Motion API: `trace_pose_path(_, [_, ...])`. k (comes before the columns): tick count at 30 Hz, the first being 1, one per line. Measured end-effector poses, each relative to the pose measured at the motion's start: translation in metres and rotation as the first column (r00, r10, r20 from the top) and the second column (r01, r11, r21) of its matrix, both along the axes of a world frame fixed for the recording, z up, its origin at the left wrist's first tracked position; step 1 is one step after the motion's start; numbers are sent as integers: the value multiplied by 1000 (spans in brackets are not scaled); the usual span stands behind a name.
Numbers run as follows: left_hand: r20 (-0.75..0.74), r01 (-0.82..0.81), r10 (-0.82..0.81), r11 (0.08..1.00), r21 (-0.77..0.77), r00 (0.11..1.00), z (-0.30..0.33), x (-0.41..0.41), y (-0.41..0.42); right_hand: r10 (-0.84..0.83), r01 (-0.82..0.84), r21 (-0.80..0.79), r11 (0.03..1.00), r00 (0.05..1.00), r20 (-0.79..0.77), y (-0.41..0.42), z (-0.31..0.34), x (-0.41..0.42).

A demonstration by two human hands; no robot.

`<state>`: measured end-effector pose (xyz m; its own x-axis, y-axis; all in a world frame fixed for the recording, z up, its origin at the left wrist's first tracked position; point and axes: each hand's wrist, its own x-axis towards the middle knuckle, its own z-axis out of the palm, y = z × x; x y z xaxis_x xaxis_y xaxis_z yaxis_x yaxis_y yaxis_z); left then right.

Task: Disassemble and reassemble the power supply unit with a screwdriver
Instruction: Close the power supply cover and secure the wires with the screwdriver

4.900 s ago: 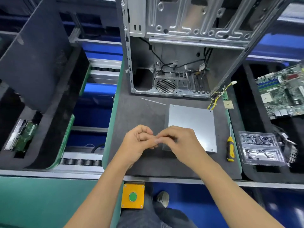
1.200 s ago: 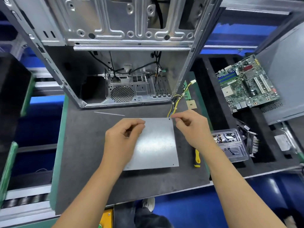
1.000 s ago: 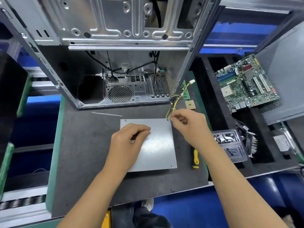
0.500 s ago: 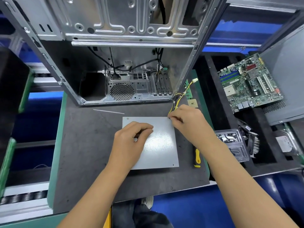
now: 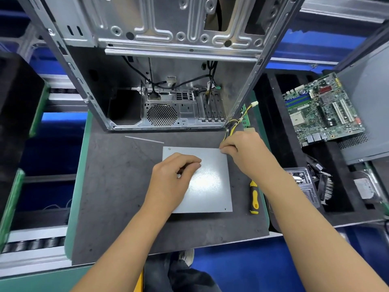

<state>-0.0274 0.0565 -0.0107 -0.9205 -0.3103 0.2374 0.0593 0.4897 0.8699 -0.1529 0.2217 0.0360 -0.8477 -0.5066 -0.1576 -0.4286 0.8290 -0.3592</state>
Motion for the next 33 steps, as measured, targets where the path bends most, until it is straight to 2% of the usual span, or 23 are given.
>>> trace_pose_path(5, [27,-11,9,998,54,1000,2,-1,-1,-82,83,-88,993,996,19,6,-7,7])
trace_pose_path(9, [118,-36,10,975,220,993,5,-1,-3,-180,193,-214,957,980,80,11,-7,14])
trace_pose_path(13, [218,-98,-10,871,481,976,10,-1,-8,-276,246,-304,920,959,-60,17,-7,22])
trace_pose_path(15, [259,-116,-53,796,594,964,14,1,-10,-322,273,-422,865,946,-48,15,-2,30])
trace_pose_path(17, [306,-137,-124,697,704,944,18,3,-10,-238,270,-541,796,962,130,10,5,43])
trace_pose_path(19, [326,-151,-201,591,793,924,21,5,-7,-50,238,-601,763,949,312,0,12,59])
trace_pose_path(20, [328,-154,-231,553,819,916,23,6,-5,17,216,-610,763,935,353,-6,14,65])
trace_pose_path(24, [367,-173,-282,533,828,886,27,11,3,-7,229,-620,750,941,339,-14,16,74])
trace_pose_path(29, [328,-138,-341,479,867,881,33,16,11,-1,319,-618,719,889,458,-9,20,76])
trace_pose_path(33, [332,-166,-359,422,891,872,30,20,15,-36,286,-582,761,915,403,-4,20,82])
